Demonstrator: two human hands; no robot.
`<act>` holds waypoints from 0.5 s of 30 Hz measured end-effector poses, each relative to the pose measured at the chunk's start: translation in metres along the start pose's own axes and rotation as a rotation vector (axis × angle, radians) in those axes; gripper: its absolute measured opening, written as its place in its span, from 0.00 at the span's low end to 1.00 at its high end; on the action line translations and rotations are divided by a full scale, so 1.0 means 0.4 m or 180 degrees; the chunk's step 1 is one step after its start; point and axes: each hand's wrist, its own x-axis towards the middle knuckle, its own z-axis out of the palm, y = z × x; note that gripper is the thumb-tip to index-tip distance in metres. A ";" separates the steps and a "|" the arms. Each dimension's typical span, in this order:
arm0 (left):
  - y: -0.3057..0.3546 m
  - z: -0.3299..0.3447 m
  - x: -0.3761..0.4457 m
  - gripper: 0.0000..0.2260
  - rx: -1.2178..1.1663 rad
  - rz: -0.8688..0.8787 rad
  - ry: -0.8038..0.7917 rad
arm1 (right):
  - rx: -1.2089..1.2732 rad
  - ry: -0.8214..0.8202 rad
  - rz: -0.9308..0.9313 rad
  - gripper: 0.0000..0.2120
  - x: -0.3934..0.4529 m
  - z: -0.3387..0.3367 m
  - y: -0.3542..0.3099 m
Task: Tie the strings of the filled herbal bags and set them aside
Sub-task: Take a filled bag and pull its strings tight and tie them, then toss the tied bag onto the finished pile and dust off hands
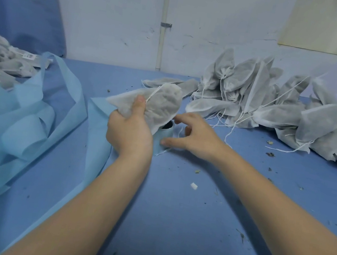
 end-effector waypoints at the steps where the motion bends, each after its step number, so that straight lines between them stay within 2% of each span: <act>1: 0.001 0.000 0.000 0.14 0.0000 0.0008 -0.0010 | 0.0011 -0.0046 -0.0040 0.19 0.004 0.004 -0.003; 8: 0.004 -0.005 -0.001 0.14 0.0078 0.0360 -0.0102 | 0.0143 0.0235 0.0232 0.24 0.010 0.034 0.003; 12: -0.010 0.003 -0.009 0.17 0.0395 0.0407 -0.0166 | 0.0255 0.0516 0.0259 0.26 -0.008 0.044 -0.003; 15: -0.016 0.005 -0.008 0.17 0.0455 0.0372 -0.0113 | 0.0469 0.0512 0.0423 0.31 -0.025 0.047 -0.007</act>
